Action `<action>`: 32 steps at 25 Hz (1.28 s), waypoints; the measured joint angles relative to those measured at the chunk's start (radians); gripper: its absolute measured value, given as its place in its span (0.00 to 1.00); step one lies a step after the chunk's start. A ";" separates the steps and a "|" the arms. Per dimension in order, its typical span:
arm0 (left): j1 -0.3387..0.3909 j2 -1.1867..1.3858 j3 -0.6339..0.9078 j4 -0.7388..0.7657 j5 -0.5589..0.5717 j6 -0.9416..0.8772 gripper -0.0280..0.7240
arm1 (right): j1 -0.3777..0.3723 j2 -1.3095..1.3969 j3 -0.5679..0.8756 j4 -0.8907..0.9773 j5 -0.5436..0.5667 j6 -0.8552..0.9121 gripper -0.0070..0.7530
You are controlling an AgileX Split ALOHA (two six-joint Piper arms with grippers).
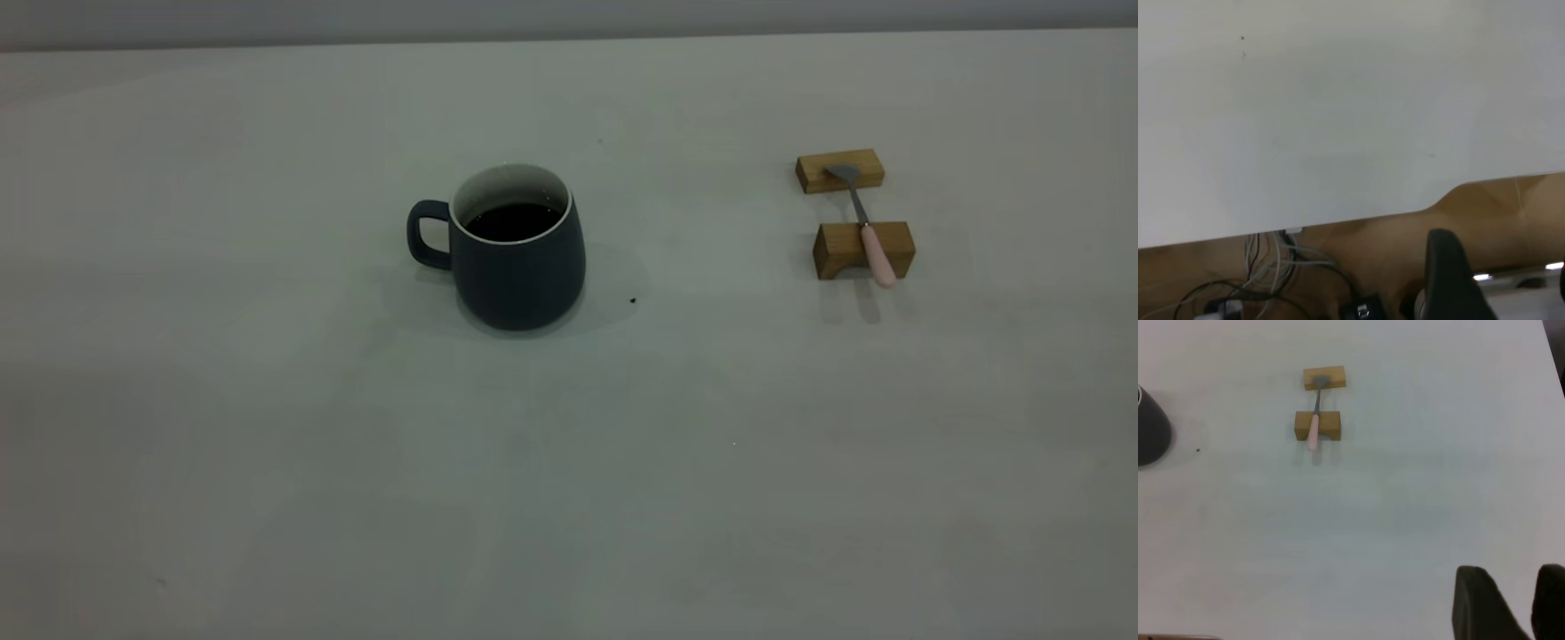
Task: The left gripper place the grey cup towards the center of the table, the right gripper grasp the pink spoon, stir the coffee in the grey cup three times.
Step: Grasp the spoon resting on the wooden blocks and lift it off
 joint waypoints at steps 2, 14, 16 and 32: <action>0.031 -0.057 0.030 -0.015 -0.002 0.012 0.65 | 0.000 0.000 0.000 0.000 0.000 0.000 0.32; 0.050 -0.332 0.069 -0.025 -0.034 0.027 0.65 | 0.000 0.000 0.000 0.000 0.000 0.000 0.32; 0.050 -0.333 0.069 -0.025 -0.033 0.027 0.65 | 0.000 0.000 0.000 0.000 0.000 0.000 0.32; 0.051 -0.334 0.070 -0.032 -0.033 0.027 0.65 | 0.000 0.000 0.000 0.000 0.000 0.000 0.32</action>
